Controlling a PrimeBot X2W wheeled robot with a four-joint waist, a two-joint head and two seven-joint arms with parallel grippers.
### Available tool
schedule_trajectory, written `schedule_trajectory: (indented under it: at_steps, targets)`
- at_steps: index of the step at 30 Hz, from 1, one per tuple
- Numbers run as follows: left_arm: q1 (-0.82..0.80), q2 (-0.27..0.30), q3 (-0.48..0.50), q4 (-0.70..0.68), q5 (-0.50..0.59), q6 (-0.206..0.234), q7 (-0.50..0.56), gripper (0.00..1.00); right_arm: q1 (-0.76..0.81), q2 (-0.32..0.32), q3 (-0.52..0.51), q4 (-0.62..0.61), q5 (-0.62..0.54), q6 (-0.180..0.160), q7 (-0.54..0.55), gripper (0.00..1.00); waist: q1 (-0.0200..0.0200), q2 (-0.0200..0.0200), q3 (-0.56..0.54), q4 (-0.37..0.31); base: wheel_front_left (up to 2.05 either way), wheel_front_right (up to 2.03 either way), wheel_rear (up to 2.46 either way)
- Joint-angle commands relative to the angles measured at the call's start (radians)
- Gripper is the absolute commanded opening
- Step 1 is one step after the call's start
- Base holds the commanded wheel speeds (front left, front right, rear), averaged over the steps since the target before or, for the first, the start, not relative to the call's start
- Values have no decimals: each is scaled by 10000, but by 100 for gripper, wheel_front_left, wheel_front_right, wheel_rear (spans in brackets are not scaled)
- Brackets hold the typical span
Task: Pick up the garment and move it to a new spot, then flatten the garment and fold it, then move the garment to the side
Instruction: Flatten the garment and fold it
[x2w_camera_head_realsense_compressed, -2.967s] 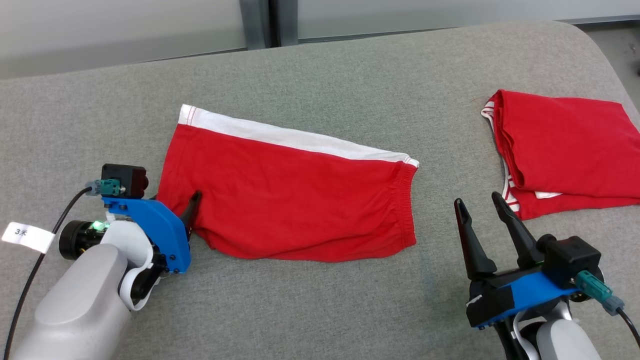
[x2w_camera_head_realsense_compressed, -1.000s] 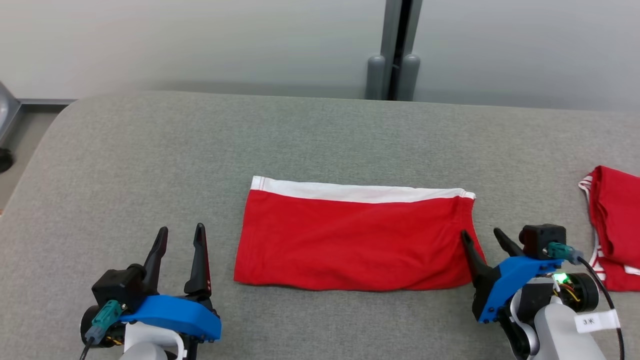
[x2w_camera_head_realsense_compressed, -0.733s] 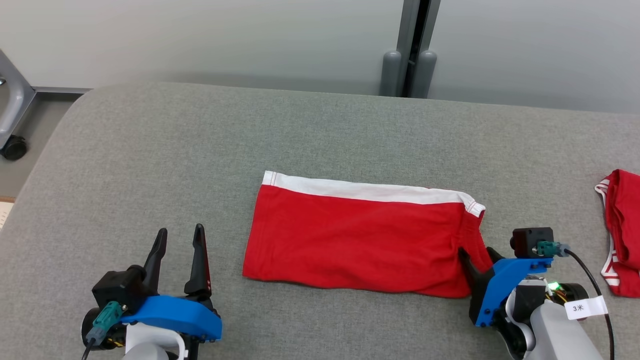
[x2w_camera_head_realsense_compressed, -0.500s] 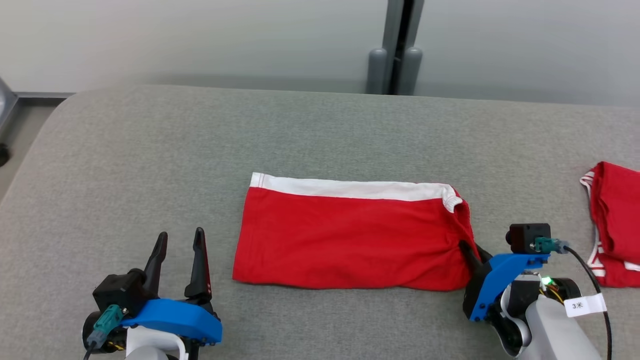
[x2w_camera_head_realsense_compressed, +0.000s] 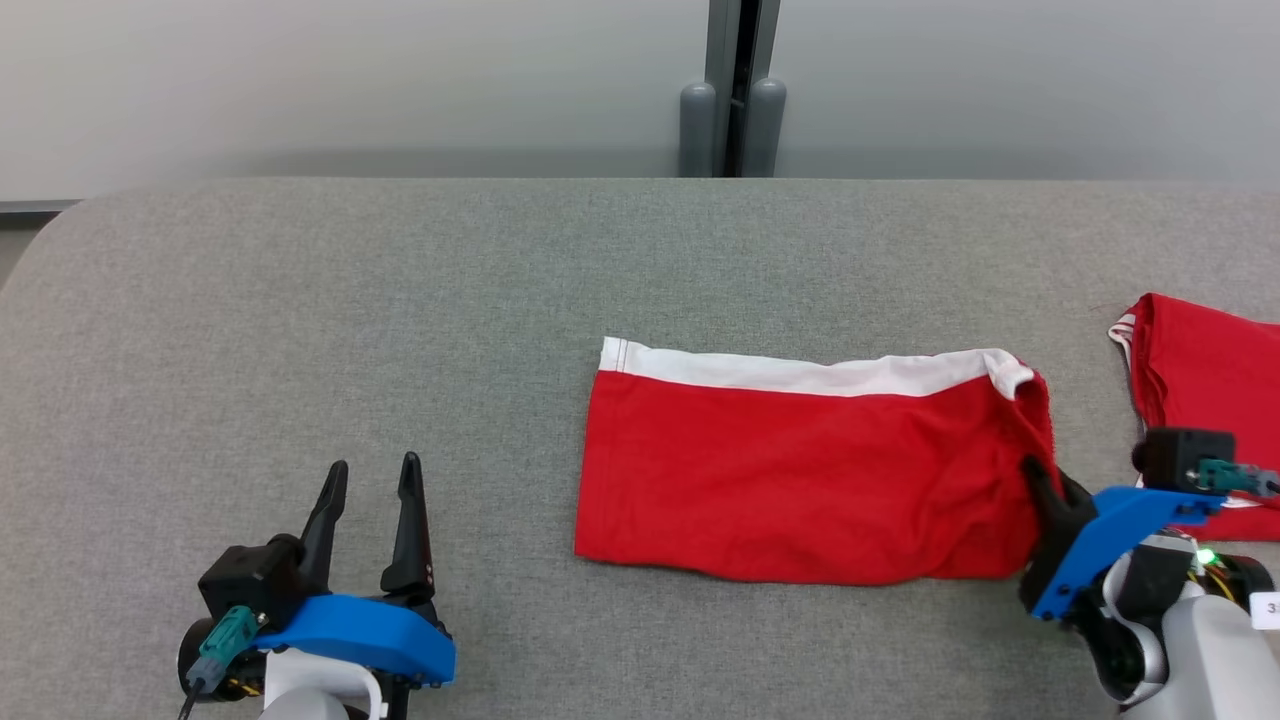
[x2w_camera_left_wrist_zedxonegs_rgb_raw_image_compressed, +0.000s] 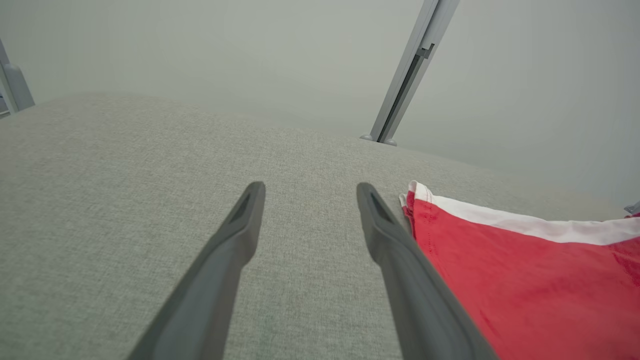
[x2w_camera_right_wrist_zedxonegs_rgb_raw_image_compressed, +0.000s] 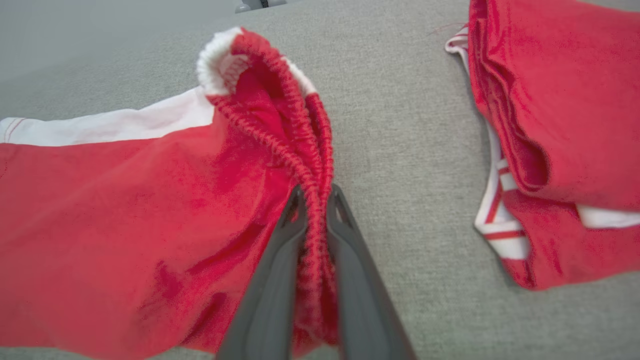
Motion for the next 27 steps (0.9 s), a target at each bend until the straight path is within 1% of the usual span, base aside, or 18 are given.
schedule_trajectory:
  at_steps: [1, 7, 9, 11, 15, 19, 20, 27]
  targets:
    - [-177, -46, 24, 52, 99, -78, -46, 100, 158, 196, 192, -374, 325, 4, 198, 0, -1, 0, 37, 18, 0, 0, 0]
    - [-254, -113, 47, 178, 173, -176, -46, 100, -13, 468, 1326, -1255, 1761, 4, 526, 0, -1, 0, 52, 239, 0, 0, 0]
    - [-270, -152, 32, 221, 184, -233, -46, 100, -172, 483, 1797, -1377, 2417, 4, 458, 0, -1, 0, 37, 366, 0, 0, 0]
    - [-305, -201, 16, 254, 196, -260, -46, 100, -341, 490, 2260, -1278, 2800, 4, 299, 0, -1, 0, 30, 517, 0, 0, 0]
    - [-349, -332, -10, 312, 240, -336, -45, 100, -890, 478, 3088, -684, 3297, 4, -92, 0, -1, 0, 49, 836, 0, 0, 0]
    - [-364, -433, -26, 398, 276, -403, -45, 100, -1493, 471, 3838, 291, 3714, 4, -413, 0, -1, 0, 65, 1144, 0, 0, 0]
    - [-364, -433, -26, 398, 276, -403, -45, 100, -1493, 471, 3838, 291, 3714, 4, -413, 0, -1, 0, 65, 1144, 0, 0, 0]
    - [-378, -676, -49, 550, 422, -530, -45, 100, -2519, 473, 4826, 2167, 3977, 4, -1025, 0, -1, 0, 85, 1529, 0, 0, 0]
